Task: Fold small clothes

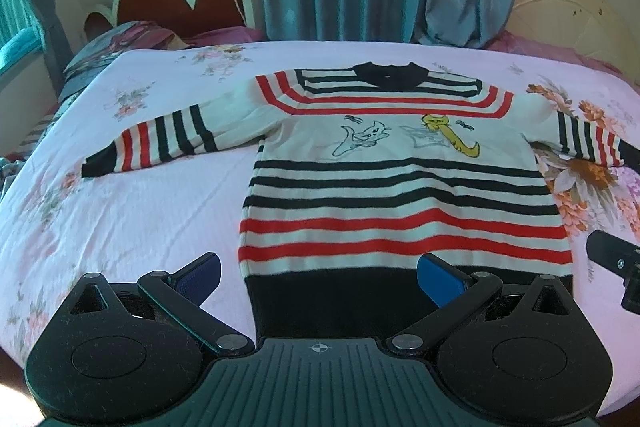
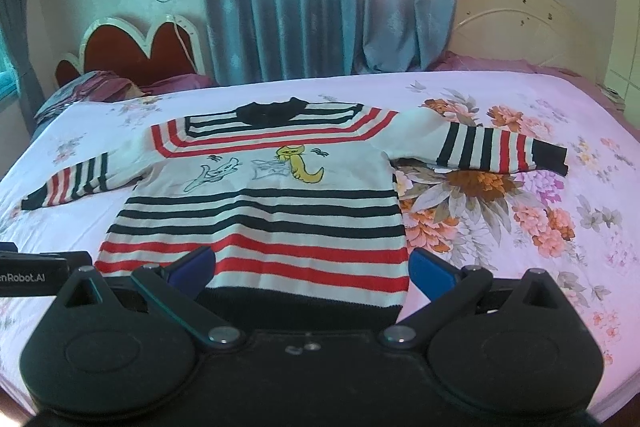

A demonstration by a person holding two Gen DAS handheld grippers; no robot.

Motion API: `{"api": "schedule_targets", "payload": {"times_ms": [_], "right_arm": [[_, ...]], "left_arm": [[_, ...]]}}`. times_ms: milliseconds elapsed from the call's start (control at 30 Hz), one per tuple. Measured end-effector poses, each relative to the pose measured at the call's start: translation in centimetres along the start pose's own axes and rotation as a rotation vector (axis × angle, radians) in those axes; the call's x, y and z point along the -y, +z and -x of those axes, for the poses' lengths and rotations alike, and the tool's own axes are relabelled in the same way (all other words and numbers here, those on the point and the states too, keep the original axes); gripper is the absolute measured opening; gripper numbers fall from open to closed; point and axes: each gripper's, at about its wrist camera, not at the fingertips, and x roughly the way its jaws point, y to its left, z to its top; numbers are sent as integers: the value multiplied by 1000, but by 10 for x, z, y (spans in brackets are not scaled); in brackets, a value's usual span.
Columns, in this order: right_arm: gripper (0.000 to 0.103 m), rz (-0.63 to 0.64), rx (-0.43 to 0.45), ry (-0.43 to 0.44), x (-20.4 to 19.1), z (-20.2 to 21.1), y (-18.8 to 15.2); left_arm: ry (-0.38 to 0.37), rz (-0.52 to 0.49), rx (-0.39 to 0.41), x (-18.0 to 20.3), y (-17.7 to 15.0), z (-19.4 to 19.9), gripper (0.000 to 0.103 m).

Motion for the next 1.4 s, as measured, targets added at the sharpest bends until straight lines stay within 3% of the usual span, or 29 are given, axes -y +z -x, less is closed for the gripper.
{"api": "schedule_targets", "payload": {"times_ms": [500,833,1067,1400], "right_arm": [[102,-77,-5,-132,-19,-48,30],[102,-84,-11,-185,-7,-82,50],[102,-75,-7,-183,32,-116,72],[99,-115,-26,-253,132,-169,94]], "left_arm": [[-54,-83,-14,-31,50,-72,103],[-60,-86,-35,-20,76,-112,103],[-18,-49,-36,10,95,-140,103],[-3,-34,-46,78,127,-191,103]]}}
